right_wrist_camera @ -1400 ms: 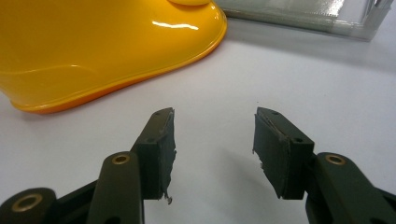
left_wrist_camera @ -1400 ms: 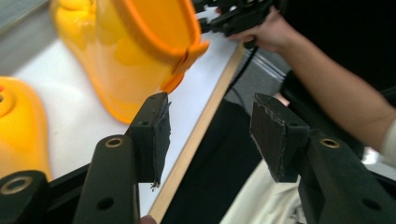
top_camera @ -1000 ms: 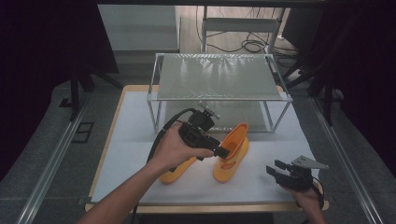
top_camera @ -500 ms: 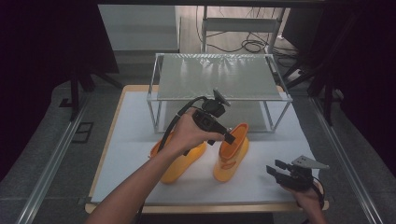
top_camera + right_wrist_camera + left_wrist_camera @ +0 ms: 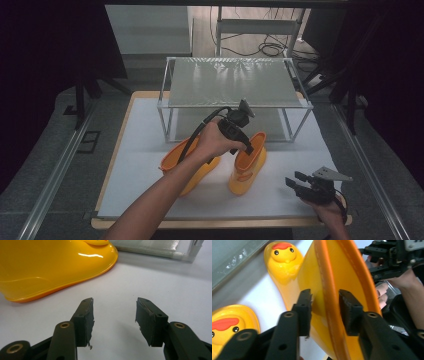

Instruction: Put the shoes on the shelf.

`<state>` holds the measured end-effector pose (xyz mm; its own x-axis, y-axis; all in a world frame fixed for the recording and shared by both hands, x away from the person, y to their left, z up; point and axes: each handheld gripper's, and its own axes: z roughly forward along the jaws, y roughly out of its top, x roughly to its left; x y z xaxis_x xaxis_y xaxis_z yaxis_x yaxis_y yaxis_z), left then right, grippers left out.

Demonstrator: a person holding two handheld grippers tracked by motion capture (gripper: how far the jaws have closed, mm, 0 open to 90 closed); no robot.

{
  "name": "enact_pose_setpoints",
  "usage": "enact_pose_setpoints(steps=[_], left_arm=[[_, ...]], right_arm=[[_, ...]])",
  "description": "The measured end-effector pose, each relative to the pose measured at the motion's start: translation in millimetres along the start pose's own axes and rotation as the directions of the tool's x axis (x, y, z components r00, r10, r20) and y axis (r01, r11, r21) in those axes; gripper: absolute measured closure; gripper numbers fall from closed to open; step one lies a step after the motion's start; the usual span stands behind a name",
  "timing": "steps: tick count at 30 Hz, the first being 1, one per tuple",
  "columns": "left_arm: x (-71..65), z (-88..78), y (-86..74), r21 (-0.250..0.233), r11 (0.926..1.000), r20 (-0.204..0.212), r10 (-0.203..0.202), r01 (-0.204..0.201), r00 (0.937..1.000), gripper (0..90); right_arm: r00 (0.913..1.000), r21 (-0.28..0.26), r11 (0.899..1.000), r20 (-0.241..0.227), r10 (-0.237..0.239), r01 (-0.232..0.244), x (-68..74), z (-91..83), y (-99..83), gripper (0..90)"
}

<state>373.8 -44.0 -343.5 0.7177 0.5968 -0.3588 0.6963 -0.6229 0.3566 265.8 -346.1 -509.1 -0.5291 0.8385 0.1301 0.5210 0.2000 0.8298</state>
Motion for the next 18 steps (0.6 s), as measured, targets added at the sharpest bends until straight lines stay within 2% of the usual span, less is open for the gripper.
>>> enact_pose_setpoints(steps=[2, 6, 12, 18], left_arm=[[-0.1, 1.3, 0.5, 0.003, 1.0000, 0.000, 0.000, 0.000, 1.0000, 72.5], [-3.3, 0.7, -0.1, -0.005, 0.9999, -0.037, 0.008, -0.009, 0.9993, 85.3], [-7.5, -3.8, -2.3, -0.019, 0.9995, -0.042, 0.024, -0.025, 0.9989, 86.3], [-13.7, -26.7, -11.3, -0.032, 0.9979, -0.023, 0.055, -0.056, 0.9982, 86.4]], right_arm=[[1.0000, 0.000, 1.000, 0.003, -0.001, 0.001, 0.0, -0.5, 0.0, 48.0], [1.0000, -0.005, 1.000, 0.006, 0.005, -0.005, -0.3, -1.1, 0.3, 48.1], [1.0000, -0.008, 1.000, 0.009, -0.001, 0.001, 0.3, -2.2, 0.9, 48.2], [0.9998, -0.018, 1.000, 0.015, 0.014, -0.013, -1.4, -5.2, 1.4, 48.3]])
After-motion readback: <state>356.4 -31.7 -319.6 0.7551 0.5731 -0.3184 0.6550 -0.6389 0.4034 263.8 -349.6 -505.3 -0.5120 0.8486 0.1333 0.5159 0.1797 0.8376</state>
